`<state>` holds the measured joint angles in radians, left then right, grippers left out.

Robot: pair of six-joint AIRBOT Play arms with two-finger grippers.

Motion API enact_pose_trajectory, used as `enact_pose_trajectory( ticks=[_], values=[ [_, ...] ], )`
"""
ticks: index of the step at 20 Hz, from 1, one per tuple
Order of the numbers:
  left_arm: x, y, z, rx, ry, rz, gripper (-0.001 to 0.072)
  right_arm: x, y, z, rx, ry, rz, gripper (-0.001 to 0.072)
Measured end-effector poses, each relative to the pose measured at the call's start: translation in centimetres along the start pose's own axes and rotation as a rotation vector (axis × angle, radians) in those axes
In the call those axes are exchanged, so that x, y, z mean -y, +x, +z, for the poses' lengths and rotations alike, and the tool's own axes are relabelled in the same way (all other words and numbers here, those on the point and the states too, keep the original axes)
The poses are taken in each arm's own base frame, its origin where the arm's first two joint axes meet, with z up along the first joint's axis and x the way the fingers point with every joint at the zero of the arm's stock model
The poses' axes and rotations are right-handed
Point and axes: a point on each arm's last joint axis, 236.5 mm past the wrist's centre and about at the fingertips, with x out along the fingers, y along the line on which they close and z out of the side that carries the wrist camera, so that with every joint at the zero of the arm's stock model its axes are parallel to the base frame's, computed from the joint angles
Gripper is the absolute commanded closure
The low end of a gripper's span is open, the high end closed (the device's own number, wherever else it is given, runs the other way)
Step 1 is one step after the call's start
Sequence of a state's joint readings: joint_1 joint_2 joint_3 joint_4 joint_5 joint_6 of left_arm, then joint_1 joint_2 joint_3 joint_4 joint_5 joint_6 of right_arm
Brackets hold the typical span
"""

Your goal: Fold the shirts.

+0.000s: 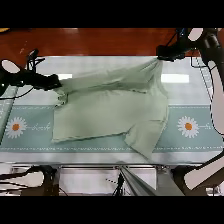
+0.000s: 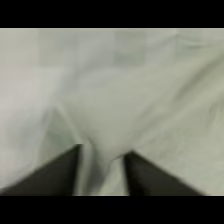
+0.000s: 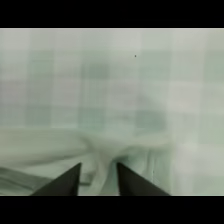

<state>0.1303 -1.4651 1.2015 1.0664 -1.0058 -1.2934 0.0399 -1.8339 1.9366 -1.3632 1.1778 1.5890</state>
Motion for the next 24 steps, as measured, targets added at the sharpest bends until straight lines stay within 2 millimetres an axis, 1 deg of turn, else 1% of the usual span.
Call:
enact_pose_trajectory(
  ticks=[1, 2, 3, 5, 7, 8, 9, 11, 12, 14, 16, 17, 18, 20, 22, 24],
  values=[
    [-0.5, -0.4, 0.0, -0.013, 0.005, 0.011, 0.0117, 0.1, -0.4, -0.6, -0.028, -0.022, 0.001, 0.0265],
    [-1.4, -1.1, -0.3, -0.044, 0.015, 0.033, 0.0117, 0.3, -1.4, -1.3, -0.061, -0.055, -0.003, 0.0266],
    [-2.5, -2.3, -0.8, -0.088, 0.020, 0.058, 0.0117, 0.9, -2.7, -2.1, -0.096, -0.089, -0.017, 0.0266],
    [-5.0, -5.3, -2.1, -0.159, -0.032, 0.118, 0.0117, 2.7, -6.0, -3.2, -0.142, -0.113, -0.055, 0.0266],
    [-6.9, -8.3, -3.5, -0.194, -0.115, 0.147, 0.0117, 5.4, -9.5, -4.5, -0.185, -0.100, -0.110, 0.0266],
    [-7.3, -9.3, -4.5, -0.213, -0.153, 0.146, 0.0117, 6.7, -10.9, -5.3, -0.206, -0.081, -0.129, 0.0259],
    [-7.8, -10.1, -6.1, -0.241, -0.193, 0.146, 0.0117, 8.1, -12.2, -6.1, -0.226, -0.052, -0.147, 0.0229],
    [-8.3, -10.4, -9.7, -0.305, -0.269, 0.134, 0.0117, 10.1, -13.5, -8.1, -0.265, 0.004, -0.128, 0.0221],
    [-8.0, -10.1, -11.9, -0.352, -0.301, 0.113, 0.0117, 10.4, -13.8, -9.1, -0.277, 0.031, -0.093, 0.0218],
    [-7.2, -8.9, -16.2, -0.437, -0.341, 0.055, 0.0117, 10.6, -13.3, -11.2, -0.305, 0.081, 0.004, 0.0218],
    [-6.6, -7.6, -19.9, -0.508, -0.362, 0.011, 0.0117, 10.5, -12.5, -13.3, -0.332, 0.133, 0.097, 0.0219],
    [-6.3, -6.9, -21.4, -0.530, -0.371, -0.005, 0.0117, 10.5, -12.0, -14.2, -0.337, 0.156, 0.135, 0.0219],
    [-6.1, -6.3, -22.6, -0.546, -0.380, -0.021, 0.0116, 10.3, -11.5, -15.0, -0.343, 0.177, 0.169, 0.0219],
    [-5.9, -5.2, -24.1, -0.551, -0.395, -0.032, 0.0116, 10.3, -10.4, -16.0, -0.343, 0.201, 0.209, 0.0219],
    [-5.8, -4.3, -25.1, -0.547, -0.411, -0.044, 0.0116, 10.5, -9.5, -16.6, -0.335, 0.219, 0.225, 0.0220],
    [-5.4, -3.6, -25.8, -0.552, -0.434, -0.064, 0.0117, 10.5, -8.9, -16.4, -0.306, 0.232, 0.236, 0.0220]
  ],
)
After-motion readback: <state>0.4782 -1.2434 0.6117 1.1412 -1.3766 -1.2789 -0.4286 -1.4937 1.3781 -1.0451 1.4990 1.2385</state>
